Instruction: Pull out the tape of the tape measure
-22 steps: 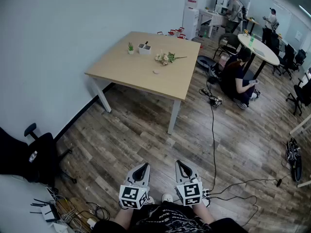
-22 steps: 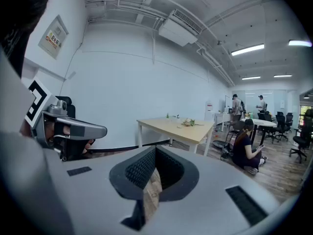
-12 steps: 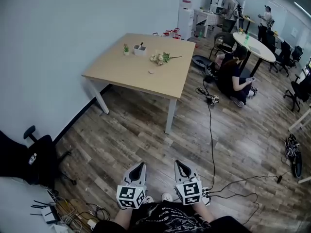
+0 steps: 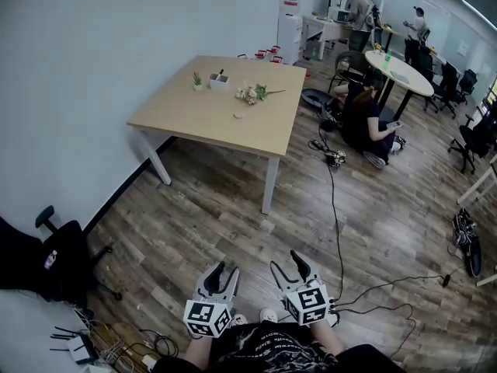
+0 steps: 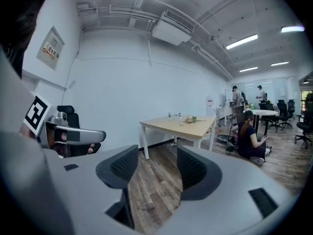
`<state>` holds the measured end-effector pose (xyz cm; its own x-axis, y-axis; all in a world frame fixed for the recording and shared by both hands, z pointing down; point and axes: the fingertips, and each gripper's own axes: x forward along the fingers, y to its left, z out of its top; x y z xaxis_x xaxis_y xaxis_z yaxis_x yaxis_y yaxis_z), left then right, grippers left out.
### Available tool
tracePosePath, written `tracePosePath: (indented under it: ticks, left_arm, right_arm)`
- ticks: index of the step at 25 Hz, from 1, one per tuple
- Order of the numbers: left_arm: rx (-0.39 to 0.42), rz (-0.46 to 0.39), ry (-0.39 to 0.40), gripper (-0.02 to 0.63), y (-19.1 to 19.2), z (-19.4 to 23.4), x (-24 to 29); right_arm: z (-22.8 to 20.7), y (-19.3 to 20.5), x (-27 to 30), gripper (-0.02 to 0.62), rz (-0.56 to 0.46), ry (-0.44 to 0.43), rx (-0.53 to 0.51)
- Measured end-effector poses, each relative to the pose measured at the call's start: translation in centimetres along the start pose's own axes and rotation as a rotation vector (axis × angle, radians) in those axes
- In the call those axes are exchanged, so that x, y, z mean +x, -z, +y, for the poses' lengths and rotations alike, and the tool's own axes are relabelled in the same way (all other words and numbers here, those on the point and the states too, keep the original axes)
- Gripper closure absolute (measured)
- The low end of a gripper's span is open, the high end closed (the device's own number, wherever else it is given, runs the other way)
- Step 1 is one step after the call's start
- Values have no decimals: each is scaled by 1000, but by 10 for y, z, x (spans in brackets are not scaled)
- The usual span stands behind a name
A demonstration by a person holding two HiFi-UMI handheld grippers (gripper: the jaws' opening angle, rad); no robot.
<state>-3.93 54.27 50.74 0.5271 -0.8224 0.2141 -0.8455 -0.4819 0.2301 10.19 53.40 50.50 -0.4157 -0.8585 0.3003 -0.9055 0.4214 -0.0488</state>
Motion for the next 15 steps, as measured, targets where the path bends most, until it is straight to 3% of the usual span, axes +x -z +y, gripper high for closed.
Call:
tracePosePath:
  ticks: [4,15]
  left_arm:
    - [-4,12,28,394,1,7,-5]
    - [40,52,142,373,-3,33,-1]
  right_arm:
    - [1,0,1,295,6,22,4]
    - [17,2,25,288,19,81,-26]
